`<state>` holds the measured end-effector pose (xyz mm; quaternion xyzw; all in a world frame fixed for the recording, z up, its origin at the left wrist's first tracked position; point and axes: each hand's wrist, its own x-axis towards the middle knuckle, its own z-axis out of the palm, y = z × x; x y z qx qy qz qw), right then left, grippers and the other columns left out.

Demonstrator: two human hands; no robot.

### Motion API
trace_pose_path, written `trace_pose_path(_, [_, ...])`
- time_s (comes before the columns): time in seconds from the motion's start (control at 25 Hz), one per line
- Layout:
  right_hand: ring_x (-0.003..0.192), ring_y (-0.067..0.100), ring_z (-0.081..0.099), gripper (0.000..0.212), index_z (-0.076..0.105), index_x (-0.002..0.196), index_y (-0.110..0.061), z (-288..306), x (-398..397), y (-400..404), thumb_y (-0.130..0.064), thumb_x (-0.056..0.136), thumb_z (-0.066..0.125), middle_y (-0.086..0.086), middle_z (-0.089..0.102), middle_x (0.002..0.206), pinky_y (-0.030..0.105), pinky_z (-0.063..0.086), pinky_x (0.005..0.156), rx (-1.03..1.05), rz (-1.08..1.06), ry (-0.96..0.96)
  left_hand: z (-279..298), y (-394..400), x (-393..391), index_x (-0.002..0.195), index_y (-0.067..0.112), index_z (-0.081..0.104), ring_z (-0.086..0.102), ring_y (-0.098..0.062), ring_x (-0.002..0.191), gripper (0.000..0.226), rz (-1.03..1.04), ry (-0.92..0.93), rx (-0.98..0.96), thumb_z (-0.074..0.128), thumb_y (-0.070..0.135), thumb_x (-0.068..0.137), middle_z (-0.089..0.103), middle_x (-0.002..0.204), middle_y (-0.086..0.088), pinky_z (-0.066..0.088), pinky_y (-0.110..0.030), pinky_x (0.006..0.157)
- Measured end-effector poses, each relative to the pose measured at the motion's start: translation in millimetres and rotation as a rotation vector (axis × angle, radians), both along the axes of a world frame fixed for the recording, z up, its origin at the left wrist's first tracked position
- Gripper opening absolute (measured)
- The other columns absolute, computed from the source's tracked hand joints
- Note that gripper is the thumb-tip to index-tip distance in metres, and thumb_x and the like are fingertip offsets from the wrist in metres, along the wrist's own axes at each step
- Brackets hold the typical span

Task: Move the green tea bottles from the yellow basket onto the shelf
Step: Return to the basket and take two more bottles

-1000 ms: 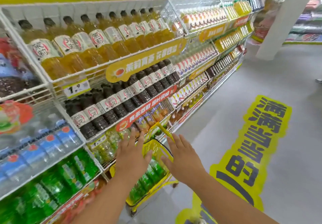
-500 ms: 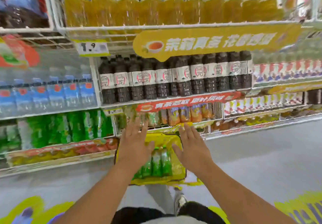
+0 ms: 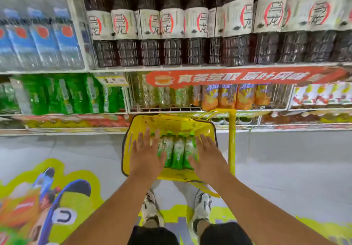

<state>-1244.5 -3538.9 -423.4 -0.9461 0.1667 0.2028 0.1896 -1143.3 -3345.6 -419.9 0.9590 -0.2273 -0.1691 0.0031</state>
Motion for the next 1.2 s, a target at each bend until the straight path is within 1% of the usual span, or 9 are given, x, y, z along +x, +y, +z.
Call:
trace_pose_path(0.16, [0.156, 0.03, 0.008, 0.078, 0.014, 0.162, -0.01, -92.9, 17.7, 0.7, -0.058, 0.102, 0.028, 0.012, 0.009, 0.17, 0.042, 0.016, 0.126, 0.016, -0.031, 0.022, -87.8, -6.2, 12.6, 0.164, 0.025, 0.003, 0.0, -0.034, 0.158, 0.076, -0.009, 0.044, 0.043, 0.034, 0.058, 0.102, -0.004, 0.172, -0.009, 0.009, -0.048, 0.127])
trace_pose_path(0.32, [0.156, 0.03, 0.006, 0.077, 0.011, 0.162, -0.01, -178.0, 26.0, 2.4, -0.056, 0.104, 0.033, 0.013, 0.007, 0.17, 0.041, 0.018, 0.126, 0.052, -0.082, 0.083, -172.7, -2.5, 20.0, 0.164, 0.025, 0.001, 0.006, -0.034, 0.157, 0.081, 0.021, 0.122, 0.094, 0.037, 0.06, 0.101, -0.006, 0.172, -0.01, 0.018, -0.048, 0.126])
trace_pose_path(0.48, [0.152, 0.032, 0.02, 0.078, 0.019, 0.16, -0.008, -246.2, 30.1, -3.3, -0.055, 0.102, 0.041, 0.015, 0.02, 0.166, 0.041, 0.026, 0.122, 0.09, -0.205, 0.154, -234.5, -6.3, 22.2, 0.163, 0.02, 0.006, 0.01, -0.033, 0.157, 0.083, 0.073, 0.19, 0.122, 0.041, 0.061, 0.099, 0.001, 0.172, -0.01, 0.022, -0.045, 0.124])
trace_pose_path(0.64, [0.124, 0.037, 0.055, 0.062, 0.048, 0.14, -0.004, -298.7, 41.9, -3.4, -0.043, 0.095, 0.063, 0.02, 0.053, 0.136, 0.038, 0.05, 0.098, 0.311, -0.582, 0.15, -277.4, -16.4, 21.4, 0.162, 0.019, 0.014, 0.028, -0.032, 0.151, 0.086, 0.323, 0.376, -0.006, 0.053, 0.059, 0.096, 0.024, 0.167, -0.01, 0.037, -0.047, 0.117])
trace_pose_path(0.76, [0.111, 0.032, 0.065, 0.054, 0.051, 0.132, -0.004, -317.8, 49.1, -0.9, -0.032, 0.092, 0.072, 0.014, 0.064, 0.126, 0.03, 0.052, 0.081, 0.51, -0.824, 0.164, -293.4, -25.8, 23.3, 0.163, 0.018, 0.013, 0.035, -0.032, 0.149, 0.093, 0.49, 0.463, -0.127, 0.063, 0.054, 0.094, 0.03, 0.166, -0.01, 0.038, -0.046, 0.116])
trace_pose_path(0.88, [0.106, 0.028, 0.068, 0.052, 0.052, 0.126, -0.011, -332.2, 48.0, 2.3, -0.033, 0.087, 0.078, 0.006, 0.067, 0.116, 0.03, 0.049, 0.073, 0.547, -0.915, 0.201, -303.0, -31.5, 27.4, 0.163, 0.014, 0.014, 0.038, -0.034, 0.147, 0.099, 0.553, 0.508, -0.141, 0.072, 0.049, 0.09, 0.03, 0.165, -0.011, 0.039, -0.047, 0.114])
trace_pose_path(0.96, [0.1, 0.027, 0.069, 0.046, 0.057, 0.117, -0.014, -338.9, 46.3, 1.8, -0.033, 0.083, 0.081, 0.001, 0.066, 0.103, 0.031, 0.052, 0.071, 0.508, -0.928, 0.188, -308.5, -33.2, 33.2, 0.16, 0.013, 0.021, 0.054, -0.036, 0.134, 0.096, 0.575, 0.525, -0.116, 0.077, 0.044, 0.087, 0.039, 0.161, -0.013, 0.05, -0.048, 0.106])
trace_pose_path(1.04, [0.084, 0.024, 0.07, 0.036, 0.063, 0.108, -0.013, -337.8, 45.9, -0.2, -0.029, 0.08, 0.081, 0.0, 0.068, 0.093, 0.029, 0.053, 0.062, 0.501, -0.937, 0.167, -305.3, -32.1, 40.2, 0.158, 0.014, 0.026, 0.072, -0.032, 0.104, 0.09, 0.618, 0.54, -0.118, 0.077, 0.039, 0.088, 0.046, 0.156, -0.014, 0.061, -0.044, 0.086])
trace_pose_path(1.2, [0.058, 0.016, 0.062, 0.026, 0.072, 0.099, -0.011, -309.2, 37.2, -1.9, -0.025, 0.078, 0.077, 0.002, 0.068, 0.075, 0.018, 0.039, 0.04, 0.541, -1.005, 0.117, -273.7, -23.8, 40.9, 0.16, 0.016, 0.024, 0.07, -0.019, 0.071, 0.086, 0.692, 0.59, -0.212, 0.074, 0.035, 0.091, 0.056, 0.145, -0.011, 0.059, -0.032, 0.061])
